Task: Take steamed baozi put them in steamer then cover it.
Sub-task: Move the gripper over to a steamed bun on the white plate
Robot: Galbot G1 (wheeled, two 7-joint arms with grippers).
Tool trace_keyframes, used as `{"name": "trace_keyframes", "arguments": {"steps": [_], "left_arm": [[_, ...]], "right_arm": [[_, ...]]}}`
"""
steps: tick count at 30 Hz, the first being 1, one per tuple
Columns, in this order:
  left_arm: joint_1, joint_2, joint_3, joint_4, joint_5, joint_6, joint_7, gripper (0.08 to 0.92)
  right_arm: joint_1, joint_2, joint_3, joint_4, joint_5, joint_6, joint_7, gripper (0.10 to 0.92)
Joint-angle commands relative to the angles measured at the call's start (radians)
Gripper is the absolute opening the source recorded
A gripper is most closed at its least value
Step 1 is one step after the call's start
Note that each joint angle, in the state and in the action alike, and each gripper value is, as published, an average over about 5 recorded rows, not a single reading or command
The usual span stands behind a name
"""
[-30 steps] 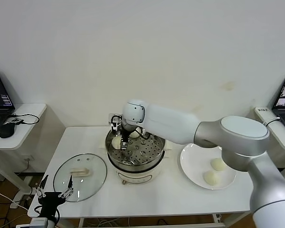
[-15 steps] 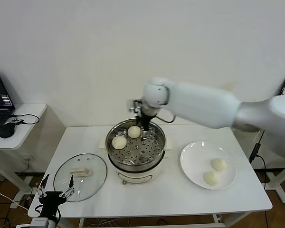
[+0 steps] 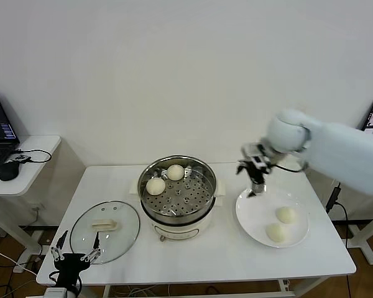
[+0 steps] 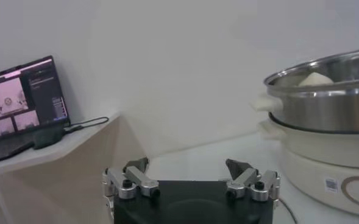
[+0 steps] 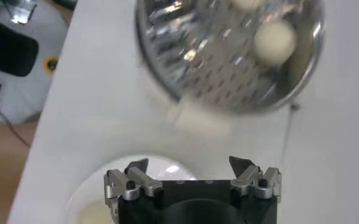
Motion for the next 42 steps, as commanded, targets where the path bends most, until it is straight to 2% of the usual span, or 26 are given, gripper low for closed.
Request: {"name": "trace_keyframes", "arguments": {"steps": [1,19,34,42], "left_arm": [[0.002,-0.005,0.012,0.009,0.016,0.000,0.000,0.823],[0.008,-0.004,-0.001,0.033,0.016,-0.002,-0.001,0.823],[0.008,-0.003,-0.014,0.034,0.016,-0.001,0.000,0.823],[0.011,-0.006,-0.015,0.033,0.017,-0.001,0.000,0.823]], "right_arm": [[-0.336,-0.204,0.228,0.041,-0.178,0.060,-0.018,0.823],[-0.524,-0.085,0.337,-0.092,-0.273,0.060,0.069,0.823],[-0.538,-0.002,0.335,-0.146,-0.272,0.063,0.106,0.821],[-0.538,0.016,0.337,-0.152,-0.267,0.056,0.112,0.775]]}}
